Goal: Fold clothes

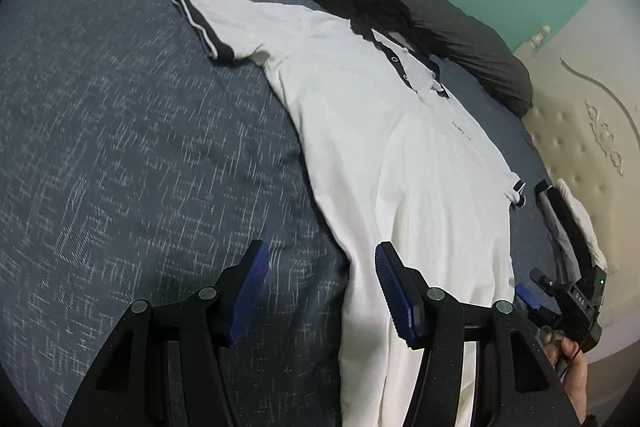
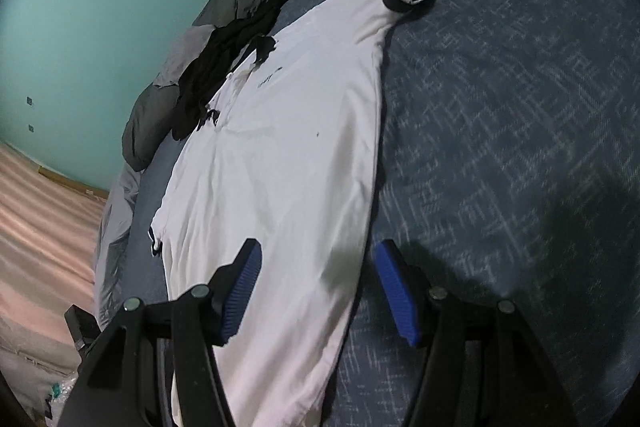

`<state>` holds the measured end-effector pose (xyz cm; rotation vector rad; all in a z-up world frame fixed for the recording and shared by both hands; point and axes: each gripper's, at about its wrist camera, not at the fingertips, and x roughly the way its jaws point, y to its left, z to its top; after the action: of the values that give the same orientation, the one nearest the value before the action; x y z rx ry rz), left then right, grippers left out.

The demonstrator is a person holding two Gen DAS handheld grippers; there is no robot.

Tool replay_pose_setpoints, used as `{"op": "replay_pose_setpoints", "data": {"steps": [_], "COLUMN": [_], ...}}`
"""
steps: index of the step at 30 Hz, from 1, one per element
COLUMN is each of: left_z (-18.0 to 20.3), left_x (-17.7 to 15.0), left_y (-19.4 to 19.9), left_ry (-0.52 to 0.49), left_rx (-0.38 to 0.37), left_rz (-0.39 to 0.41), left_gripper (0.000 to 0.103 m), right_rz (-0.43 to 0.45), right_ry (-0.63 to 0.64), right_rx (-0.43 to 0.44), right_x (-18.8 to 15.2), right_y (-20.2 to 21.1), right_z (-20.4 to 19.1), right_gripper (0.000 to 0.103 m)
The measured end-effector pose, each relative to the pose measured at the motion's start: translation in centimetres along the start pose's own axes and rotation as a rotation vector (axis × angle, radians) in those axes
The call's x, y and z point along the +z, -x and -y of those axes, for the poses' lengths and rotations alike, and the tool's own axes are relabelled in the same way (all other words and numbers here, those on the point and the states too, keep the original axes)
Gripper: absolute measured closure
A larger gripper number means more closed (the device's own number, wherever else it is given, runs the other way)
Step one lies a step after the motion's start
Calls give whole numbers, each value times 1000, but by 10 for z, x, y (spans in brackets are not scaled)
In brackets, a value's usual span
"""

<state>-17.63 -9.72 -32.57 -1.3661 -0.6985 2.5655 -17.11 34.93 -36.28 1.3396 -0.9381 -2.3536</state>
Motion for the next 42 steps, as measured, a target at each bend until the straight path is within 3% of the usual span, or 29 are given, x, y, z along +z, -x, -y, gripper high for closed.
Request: {"op": "replay_pose_setpoints", "data": {"steps": [4,12,33,37,39,42], "left_z": [-12,-34,-7,-1,1,0], "left_x": [-1,1,0,3,5,5], "left_y": [0,-5,-32,-35,-38,-42], "left_ry": [33,122,16,-5,-5,5], "left_rx": [-7,-11,-55,-64,-71,-90], "left_rz": [31,51,-34,-38,-42,-56], "left_gripper": [43,43,44,55,67,74], "right_rz": [25,46,-32,-37,-38,-43], "right_ry": [-4,4,-41,-34,-28,-25], "right_rx": [9,71,25,15,12,14], "right_x": [-11,6,6,5,5,5], "right_y": [-1,-13,-45,-48,-49,-50], "right_z": [-1,-30,-16,-15,-16,-15], "right_gripper": [42,42,42,43,48,52]}}
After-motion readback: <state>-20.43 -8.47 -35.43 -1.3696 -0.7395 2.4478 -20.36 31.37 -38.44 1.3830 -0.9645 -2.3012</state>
